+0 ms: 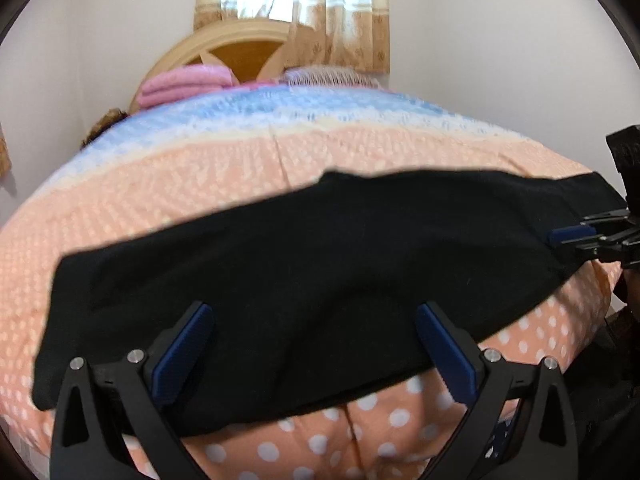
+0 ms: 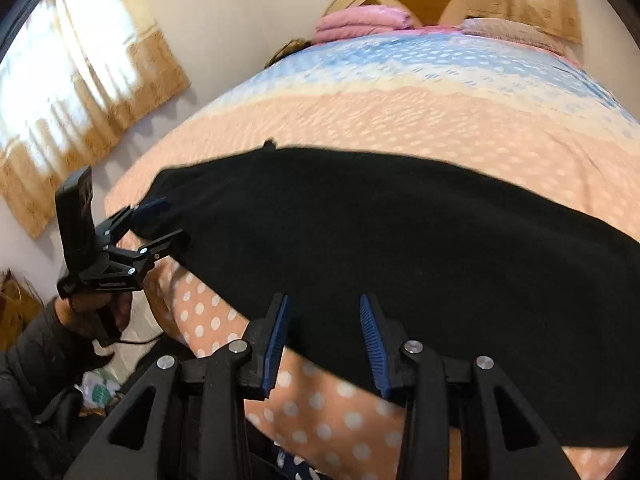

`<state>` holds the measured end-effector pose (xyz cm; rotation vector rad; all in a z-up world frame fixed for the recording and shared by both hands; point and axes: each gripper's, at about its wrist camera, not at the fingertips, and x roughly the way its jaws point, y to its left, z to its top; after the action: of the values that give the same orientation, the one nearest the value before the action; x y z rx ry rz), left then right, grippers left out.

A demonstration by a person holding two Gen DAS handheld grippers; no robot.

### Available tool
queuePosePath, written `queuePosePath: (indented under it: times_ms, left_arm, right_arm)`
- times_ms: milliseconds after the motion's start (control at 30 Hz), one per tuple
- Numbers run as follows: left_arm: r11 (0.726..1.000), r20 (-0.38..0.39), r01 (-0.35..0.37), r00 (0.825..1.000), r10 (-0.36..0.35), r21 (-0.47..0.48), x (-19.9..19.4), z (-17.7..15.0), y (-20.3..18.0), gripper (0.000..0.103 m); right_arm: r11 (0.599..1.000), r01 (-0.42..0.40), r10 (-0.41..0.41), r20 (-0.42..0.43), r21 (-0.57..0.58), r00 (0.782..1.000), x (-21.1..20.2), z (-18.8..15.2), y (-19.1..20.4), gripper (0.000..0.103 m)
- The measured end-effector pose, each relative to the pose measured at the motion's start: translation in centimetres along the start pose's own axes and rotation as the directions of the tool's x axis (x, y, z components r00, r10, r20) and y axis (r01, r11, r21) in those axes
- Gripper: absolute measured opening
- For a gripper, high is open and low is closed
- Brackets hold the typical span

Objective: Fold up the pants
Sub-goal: 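Lay the pants flat and open the right gripper, then grasp the end of the black pants strip with the right gripper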

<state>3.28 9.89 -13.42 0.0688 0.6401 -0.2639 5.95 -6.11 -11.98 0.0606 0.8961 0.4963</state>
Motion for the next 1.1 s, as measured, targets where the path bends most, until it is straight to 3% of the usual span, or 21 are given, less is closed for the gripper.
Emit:
queuePosePath:
  times_ms: [100, 167, 233, 367, 467, 800, 867, 1100]
  left_arm:
    - [1.0, 0.02, 0.0, 1.0, 0.0, 0.009, -0.1, 0.9, -0.7, 0.103]
    - [1.0, 0.004, -0.013, 1.0, 0.013, 0.021, 0.7, 1.3, -1.3, 0.103]
    - [1.0, -0.013, -0.014, 1.0, 0.014, 0.021, 1.5, 1.4, -1.7, 0.103]
    - [1.0, -0.103, -0.009, 0.995, 0.011, 0.018, 3.7, 0.8, -2.2, 0.103]
    - [0.999, -0.105, 0.022, 0.994, -0.027, -0.042, 3.5, 0.6, -1.4, 0.103]
    - [0.999, -0.094, -0.037, 0.995, 0.034, -0.03, 2.5, 0.7, -2.1, 0.103]
    - [0.998, -0.059, -0.055, 0.997, 0.055, -0.012, 1.5, 1.2, -2.6, 0.103]
    - [1.0, -0.034, -0.02, 0.999, 0.021, 0.018, 1.5, 2.9, -4.6, 0.103]
  right_arm:
    - [0.993, 0.116, -0.116, 0.019, 0.018, 0.993, -1.8, -0.4, -1.8, 0.039]
    - [0.974, 0.226, -0.226, 0.009, 0.034, 0.974, -2.4, -0.8, -3.4, 0.039]
    - [0.96, 0.276, -0.275, -0.016, 0.05, 0.961, -2.2, -1.2, -4.6, 0.039]
    - [0.953, 0.301, -0.301, -0.041, 0.009, 0.953, -1.9, -1.9, -5.0, 0.039]
    - [0.942, 0.333, -0.334, -0.054, -0.025, 0.941, -1.5, -1.9, -4.4, 0.039]
    - [0.944, 0.329, -0.331, -0.08, -0.039, 0.94, -2.0, -3.0, -4.4, 0.04]
    - [0.947, 0.32, -0.321, -0.082, -0.03, 0.943, -2.1, -3.0, -4.6, 0.04]
    - [0.95, 0.309, -0.312, -0.093, -0.041, 0.946, -2.4, -3.1, -4.6, 0.04]
